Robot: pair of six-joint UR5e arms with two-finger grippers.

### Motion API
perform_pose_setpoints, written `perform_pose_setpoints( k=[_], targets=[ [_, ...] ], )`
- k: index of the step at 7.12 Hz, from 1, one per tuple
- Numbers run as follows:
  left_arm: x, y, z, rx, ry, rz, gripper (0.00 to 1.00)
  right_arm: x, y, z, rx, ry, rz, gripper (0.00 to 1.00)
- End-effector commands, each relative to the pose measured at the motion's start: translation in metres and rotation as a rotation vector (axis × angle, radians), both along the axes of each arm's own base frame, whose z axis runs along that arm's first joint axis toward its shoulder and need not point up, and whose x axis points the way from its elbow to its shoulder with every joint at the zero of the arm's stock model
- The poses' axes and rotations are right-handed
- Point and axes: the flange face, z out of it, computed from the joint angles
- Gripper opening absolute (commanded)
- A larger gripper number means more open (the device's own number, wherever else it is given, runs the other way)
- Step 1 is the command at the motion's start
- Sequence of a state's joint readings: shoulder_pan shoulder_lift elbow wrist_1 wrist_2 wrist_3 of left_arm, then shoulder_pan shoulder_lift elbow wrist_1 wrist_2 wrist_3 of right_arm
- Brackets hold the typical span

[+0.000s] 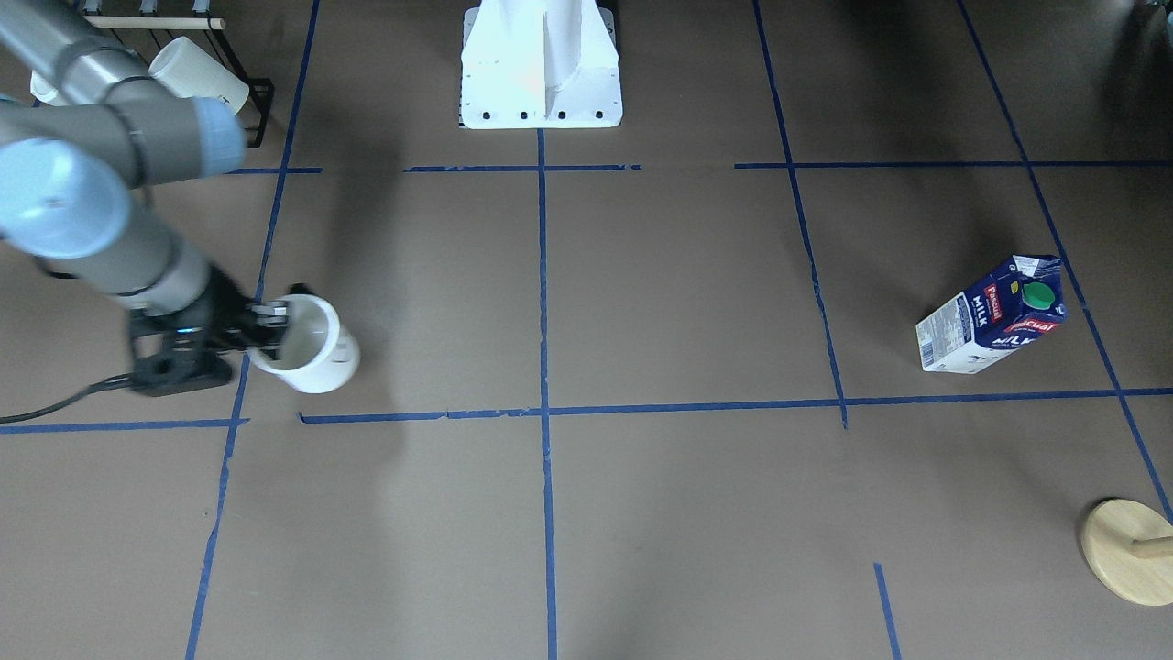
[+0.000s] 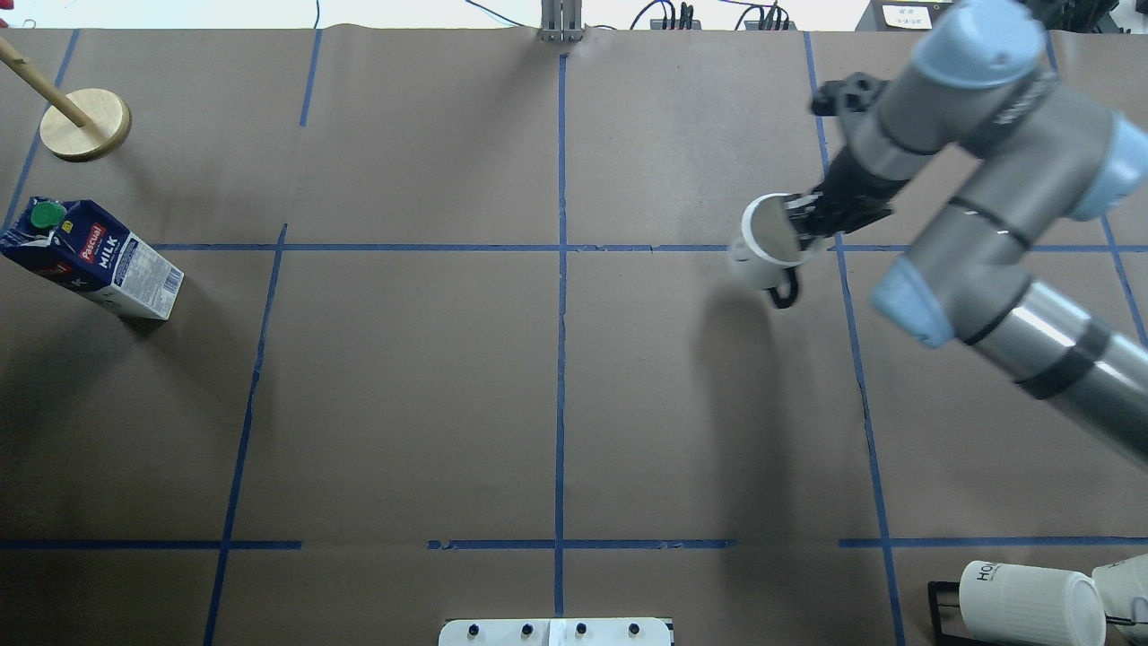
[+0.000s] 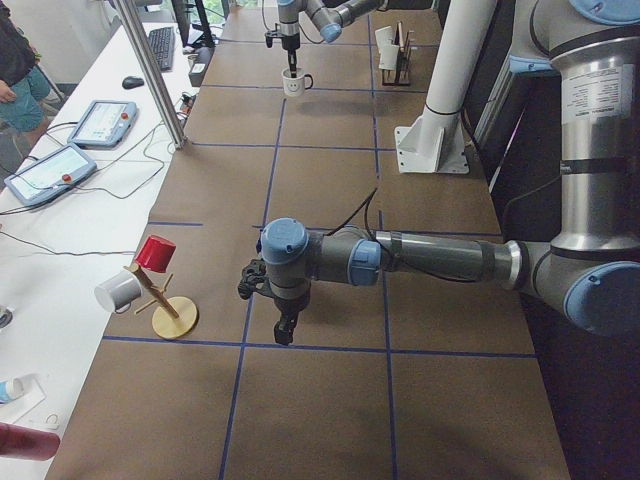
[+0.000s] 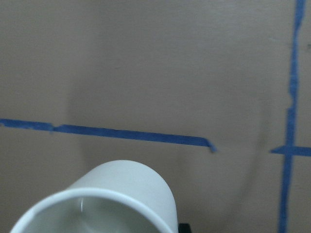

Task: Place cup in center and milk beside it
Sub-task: 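Carry the white mug with the right gripper to the table's center square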

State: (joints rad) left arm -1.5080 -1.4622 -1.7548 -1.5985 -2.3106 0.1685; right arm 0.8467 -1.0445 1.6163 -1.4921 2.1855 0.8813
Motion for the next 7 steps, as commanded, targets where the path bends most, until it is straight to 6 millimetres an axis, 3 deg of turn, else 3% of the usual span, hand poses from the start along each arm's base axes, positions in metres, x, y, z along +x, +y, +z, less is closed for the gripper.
perform_pose_setpoints(
  k=[1,3,7],
  targets=[
    [0.000,-0.009,-0.009,0.066,0.001,-0.001,1.00,-0.096,0.015,-0.069,-0.125,0.004,0.106,0.00],
    [0.001,-0.009,-0.004,0.057,0.002,0.001,1.00,-0.129,0.023,-0.082,-0.185,0.023,0.172,0.00],
    [0.001,-0.009,-0.003,0.054,0.005,0.001,1.00,-0.162,0.022,-0.090,-0.180,0.056,0.183,0.00]
  ],
)
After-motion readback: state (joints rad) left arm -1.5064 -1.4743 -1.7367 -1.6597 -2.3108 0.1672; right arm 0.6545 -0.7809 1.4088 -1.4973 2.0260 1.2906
